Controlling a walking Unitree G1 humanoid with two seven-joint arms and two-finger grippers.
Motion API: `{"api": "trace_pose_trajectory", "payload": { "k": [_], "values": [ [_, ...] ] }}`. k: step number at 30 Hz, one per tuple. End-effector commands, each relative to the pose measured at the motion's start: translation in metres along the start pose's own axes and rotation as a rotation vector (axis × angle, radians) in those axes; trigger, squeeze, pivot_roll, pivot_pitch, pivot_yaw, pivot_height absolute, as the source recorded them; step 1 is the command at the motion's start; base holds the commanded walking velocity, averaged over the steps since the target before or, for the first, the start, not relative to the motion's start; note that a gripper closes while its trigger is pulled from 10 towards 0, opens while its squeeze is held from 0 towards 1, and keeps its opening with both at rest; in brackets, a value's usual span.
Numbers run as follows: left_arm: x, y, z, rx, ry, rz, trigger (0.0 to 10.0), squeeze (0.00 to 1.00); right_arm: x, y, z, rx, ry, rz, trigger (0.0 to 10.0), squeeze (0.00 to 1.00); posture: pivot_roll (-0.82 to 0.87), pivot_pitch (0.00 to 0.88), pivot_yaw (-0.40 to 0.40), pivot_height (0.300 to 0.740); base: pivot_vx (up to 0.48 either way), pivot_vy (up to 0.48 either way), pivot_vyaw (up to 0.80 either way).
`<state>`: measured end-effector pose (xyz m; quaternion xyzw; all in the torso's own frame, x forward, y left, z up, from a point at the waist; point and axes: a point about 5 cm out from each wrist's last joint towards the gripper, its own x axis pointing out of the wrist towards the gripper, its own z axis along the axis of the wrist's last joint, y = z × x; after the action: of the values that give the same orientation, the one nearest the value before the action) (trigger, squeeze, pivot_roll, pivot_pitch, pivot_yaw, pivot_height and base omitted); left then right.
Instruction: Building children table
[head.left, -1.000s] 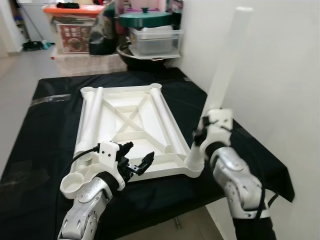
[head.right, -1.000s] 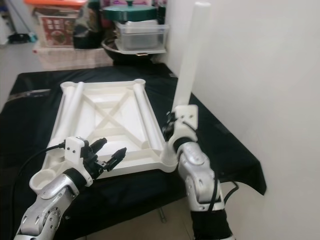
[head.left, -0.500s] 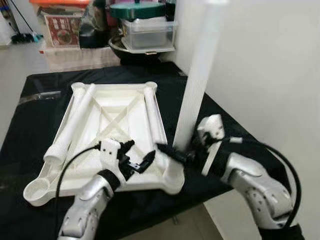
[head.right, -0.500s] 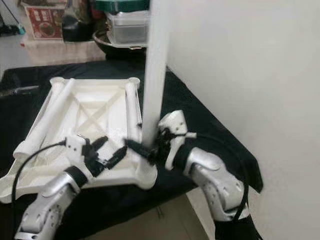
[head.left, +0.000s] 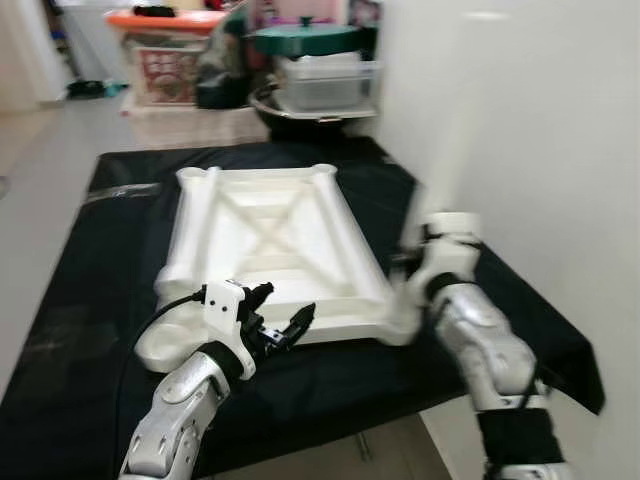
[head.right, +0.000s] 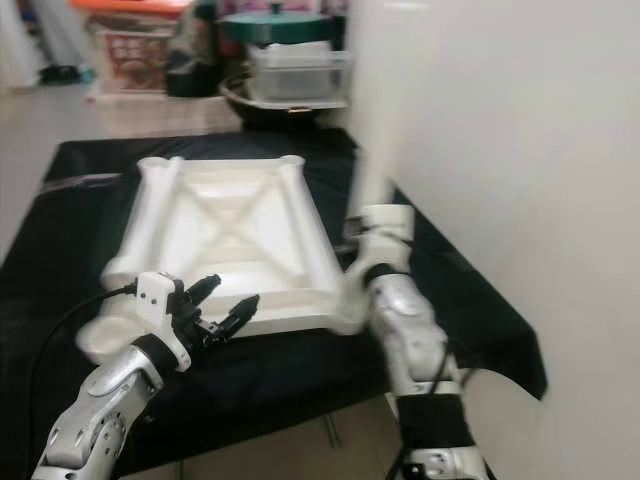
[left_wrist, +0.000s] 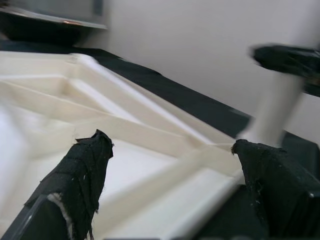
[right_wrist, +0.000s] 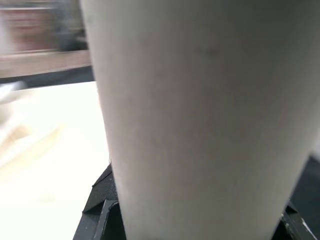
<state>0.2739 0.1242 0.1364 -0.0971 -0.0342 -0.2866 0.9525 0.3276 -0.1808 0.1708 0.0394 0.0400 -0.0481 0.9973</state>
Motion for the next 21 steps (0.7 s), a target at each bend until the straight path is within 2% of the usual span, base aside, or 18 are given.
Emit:
{"api": "trace_pose_trajectory", "payload": {
  "k": [1,2,4,7,8,9,10,11,12,13,15,16,18,19,20,21],
  "values": [
    [0.001,-0.002,-0.003,-0.008,0.015,-0.013,10.0,0.00,-0.007,-0.010,-0.043,-0.001,0.227,-0.061,0.0,0.00,0.03,0.000,-0.088,0.740,0.000,0.000,0.00],
    [0.001,-0.002,-0.004,-0.009,0.015,-0.013,10.0,0.00,-0.014,0.009,-0.038,-0.044,0.197,0.035,10.0,0.00,0.03,0.000,-0.084,0.740,0.000,0.000,0.00],
    [0.002,-0.001,-0.004,-0.010,0.015,-0.013,10.0,0.00,-0.016,0.024,-0.031,-0.032,0.129,0.126,10.0,0.00,0.03,0.000,-0.084,0.740,0.000,0.000,0.00],
    [0.002,-0.001,-0.004,-0.010,0.015,-0.013,10.0,0.00,-0.017,0.030,-0.028,0.000,0.104,0.170,10.0,0.00,0.03,0.000,-0.085,0.740,0.000,0.000,0.00],
    [0.003,-0.001,-0.004,-0.009,0.015,-0.014,10.0,0.00,-0.018,0.038,-0.024,0.032,0.076,0.240,10.0,1.00,0.03,0.000,-0.085,0.740,0.000,0.000,0.00],
    [0.003,-0.001,-0.004,-0.009,0.014,-0.013,10.0,0.00,-0.017,0.042,-0.020,0.052,0.058,0.286,10.0,1.00,0.03,0.000,-0.085,0.740,0.000,0.000,0.00],
    [0.003,-0.001,-0.004,-0.008,0.013,-0.012,10.0,0.00,-0.016,0.050,-0.007,0.098,0.015,0.412,10.0,0.26,0.03,0.000,-0.088,0.740,0.000,0.000,0.00],
    [0.003,-0.001,-0.003,-0.008,0.012,-0.012,10.0,0.00,-0.016,0.052,0.000,0.102,-0.010,0.476,10.0,0.00,0.03,0.000,-0.089,0.740,0.000,0.000,0.00],
    [0.003,-0.001,-0.003,-0.008,0.012,-0.012,10.0,0.00,-0.016,0.052,0.000,0.102,-0.010,0.476,10.0,0.00,0.03,0.000,-0.089,0.740,0.000,0.000,0.00],
    [0.003,0.000,-0.003,-0.008,0.012,-0.011,10.0,0.00,-0.017,0.054,0.005,0.102,-0.027,0.517,10.0,0.00,0.03,0.000,-0.089,0.740,0.000,0.000,0.00],
    [0.003,0.000,-0.003,-0.008,0.010,-0.011,10.0,0.00,-0.027,0.060,0.018,0.107,-0.077,0.677,10.0,0.00,0.03,0.000,-0.090,0.740,0.000,0.000,0.00],
    [0.003,0.000,-0.003,-0.008,0.010,-0.011,10.0,0.00,-0.027,0.060,0.018,0.107,-0.077,0.677,10.0,0.00,0.03,0.000,-0.090,0.740,0.000,0.000,0.00],
    [0.003,-0.001,-0.003,-0.009,0.008,-0.010,10.0,0.00,-0.045,0.070,0.027,0.108,-0.108,0.907,10.0,0.00,0.04,0.000,-0.095,0.740,0.000,0.000,0.00],
    [0.003,-0.001,-0.003,-0.009,0.008,-0.010,10.0,0.00,-0.045,0.070,0.027,0.108,-0.108,0.907,10.0,0.00,0.04,0.000,-0.095,0.740,0.000,0.000,0.00],
    [0.003,-0.001,-0.003,-0.009,0.007,-0.010,10.0,0.00,-0.053,0.073,0.028,0.100,-0.113,0.991,10.0,0.00,0.04,0.000,-0.095,0.740,0.000,0.000,0.00],
    [0.003,-0.001,-0.003,-0.009,0.007,-0.010,10.0,0.00,-0.053,0.073,0.028,0.100,-0.113,0.991,10.0,0.00,0.04,0.000,-0.095,0.740,0.000,0.000,0.00]
  ]
}}
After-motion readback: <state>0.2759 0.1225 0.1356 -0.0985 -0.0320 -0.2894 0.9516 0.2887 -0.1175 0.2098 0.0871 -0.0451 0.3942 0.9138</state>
